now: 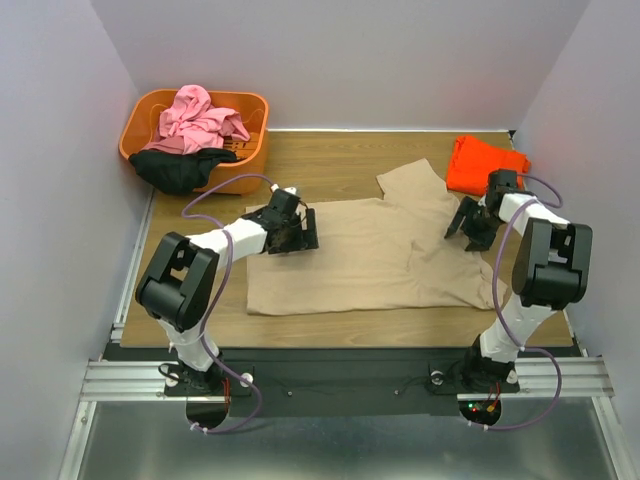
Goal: Fold and stack the t-shirts
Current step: Fold the tshirt
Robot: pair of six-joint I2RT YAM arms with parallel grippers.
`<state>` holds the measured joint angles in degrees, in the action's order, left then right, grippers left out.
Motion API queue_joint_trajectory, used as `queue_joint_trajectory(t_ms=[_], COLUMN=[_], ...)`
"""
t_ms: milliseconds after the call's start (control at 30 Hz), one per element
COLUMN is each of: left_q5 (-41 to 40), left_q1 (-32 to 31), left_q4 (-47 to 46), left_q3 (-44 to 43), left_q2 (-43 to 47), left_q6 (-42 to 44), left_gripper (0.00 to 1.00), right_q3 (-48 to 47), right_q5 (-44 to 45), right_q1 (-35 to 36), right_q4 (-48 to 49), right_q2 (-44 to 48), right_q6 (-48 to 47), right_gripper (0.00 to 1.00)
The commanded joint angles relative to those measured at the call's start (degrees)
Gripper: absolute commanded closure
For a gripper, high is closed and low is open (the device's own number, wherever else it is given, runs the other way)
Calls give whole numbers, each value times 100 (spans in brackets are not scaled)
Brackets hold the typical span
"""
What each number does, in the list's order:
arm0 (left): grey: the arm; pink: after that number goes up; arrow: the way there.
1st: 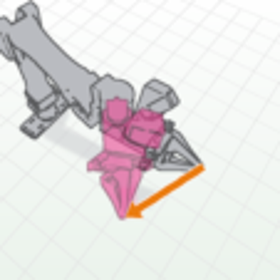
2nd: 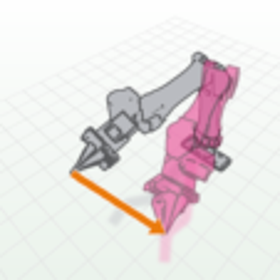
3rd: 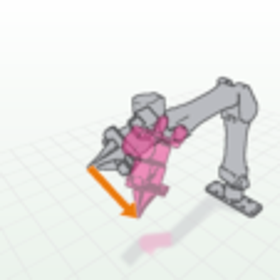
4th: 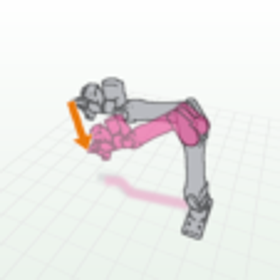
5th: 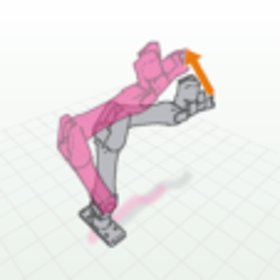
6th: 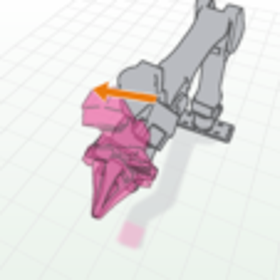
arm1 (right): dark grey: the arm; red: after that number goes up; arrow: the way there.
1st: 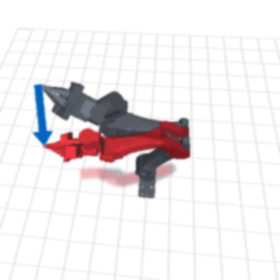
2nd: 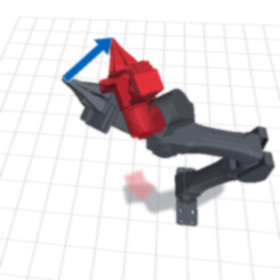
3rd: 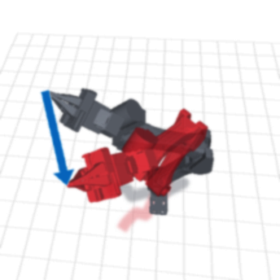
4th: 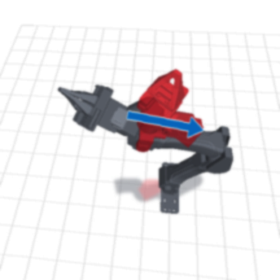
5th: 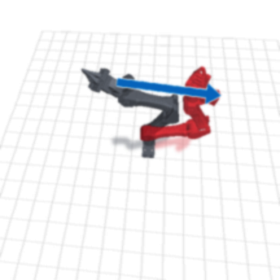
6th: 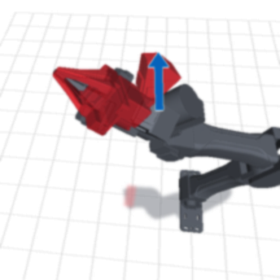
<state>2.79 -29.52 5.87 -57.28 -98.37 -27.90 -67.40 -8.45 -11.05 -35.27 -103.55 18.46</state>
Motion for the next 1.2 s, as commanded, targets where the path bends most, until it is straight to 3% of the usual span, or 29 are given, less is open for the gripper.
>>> queue_joint_trajectory(t_ms=[0, 767, 967, 1167], left_q5=[11, 319, -278, -911], left_q1=[16, -80, -63, 735], left_q4=[371, 432, 1135, 1751], left_q3=[558, 1720, 913, -213], left_q2=[247, 1522, 2093, 1883], left_q6=[-93, -409, -375, 91], left_gripper=[5, 5, 2, 2], right_q3=[569, 1378, 958, -272], right_q5=[300, 572, 362, 160], right_q1=[15, 15, 6, 15], right_q4=[-569, -1307, -1518, -1790], right_q2=[1, 783, 1012, 837], right_q6=[263, 352, 281, -35], right_gripper=[26, 25, 25, 25])
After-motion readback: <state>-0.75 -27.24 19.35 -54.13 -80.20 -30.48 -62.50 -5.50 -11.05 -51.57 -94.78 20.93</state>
